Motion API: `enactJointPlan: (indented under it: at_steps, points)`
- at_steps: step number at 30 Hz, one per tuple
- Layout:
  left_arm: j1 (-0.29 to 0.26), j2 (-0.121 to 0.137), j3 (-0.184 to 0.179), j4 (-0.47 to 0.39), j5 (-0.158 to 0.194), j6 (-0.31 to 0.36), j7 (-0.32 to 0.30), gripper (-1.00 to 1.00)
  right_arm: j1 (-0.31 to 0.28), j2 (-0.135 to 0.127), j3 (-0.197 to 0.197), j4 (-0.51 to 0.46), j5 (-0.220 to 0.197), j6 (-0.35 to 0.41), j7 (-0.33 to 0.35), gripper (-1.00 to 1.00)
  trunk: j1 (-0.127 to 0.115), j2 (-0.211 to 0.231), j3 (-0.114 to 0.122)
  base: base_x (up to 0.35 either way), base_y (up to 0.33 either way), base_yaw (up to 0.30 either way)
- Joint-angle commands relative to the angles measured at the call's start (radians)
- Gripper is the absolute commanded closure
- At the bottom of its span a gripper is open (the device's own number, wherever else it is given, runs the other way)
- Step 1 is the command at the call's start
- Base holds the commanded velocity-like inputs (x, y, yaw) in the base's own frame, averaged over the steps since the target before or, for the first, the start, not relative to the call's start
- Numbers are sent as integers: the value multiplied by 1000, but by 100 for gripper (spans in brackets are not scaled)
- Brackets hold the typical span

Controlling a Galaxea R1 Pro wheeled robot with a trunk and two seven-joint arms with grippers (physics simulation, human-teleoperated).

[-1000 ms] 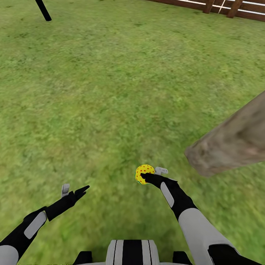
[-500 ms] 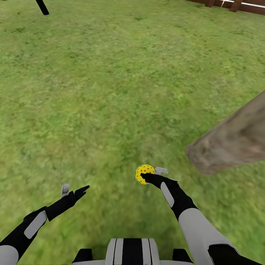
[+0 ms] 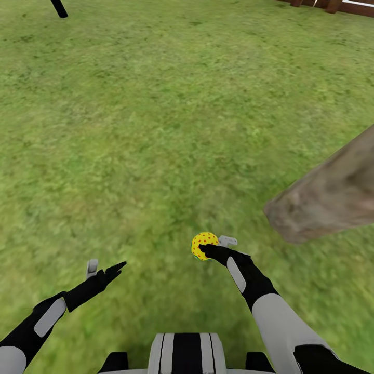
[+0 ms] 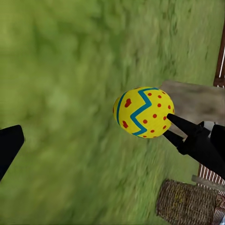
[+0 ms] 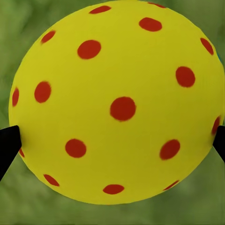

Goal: Take the three Easter eggs out of the wicker basket on the lawn in the garden, then place them on the lawn next to a single tree (choose any tree) so that all three eggs are next to the same tree and none are left in the basket.

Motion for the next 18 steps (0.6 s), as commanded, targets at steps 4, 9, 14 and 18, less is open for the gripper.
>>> enactJointPlan:
  at_steps: [4,9,14,18]
  points:
    - [-1,1,-5,0,11,8,0,-100,0,0,-1,-1,-5,5,1,100,0,0,-1,0,0,0]
    - [-1,1,-5,0,11,8,0,-100,0,0,-1,-1,-5,5,1,100,19,-35,-16,0,0,0]
    - [-1,1,-5,0,11,8,-1,-100,0,0,-1,-1,-5,5,1,100,38,-70,-32,0,0,0]
    - [-1,1,-5,0,11,8,0,-100,0,0,-1,-1,-5,5,1,100,50,-91,-41,0,0,0]
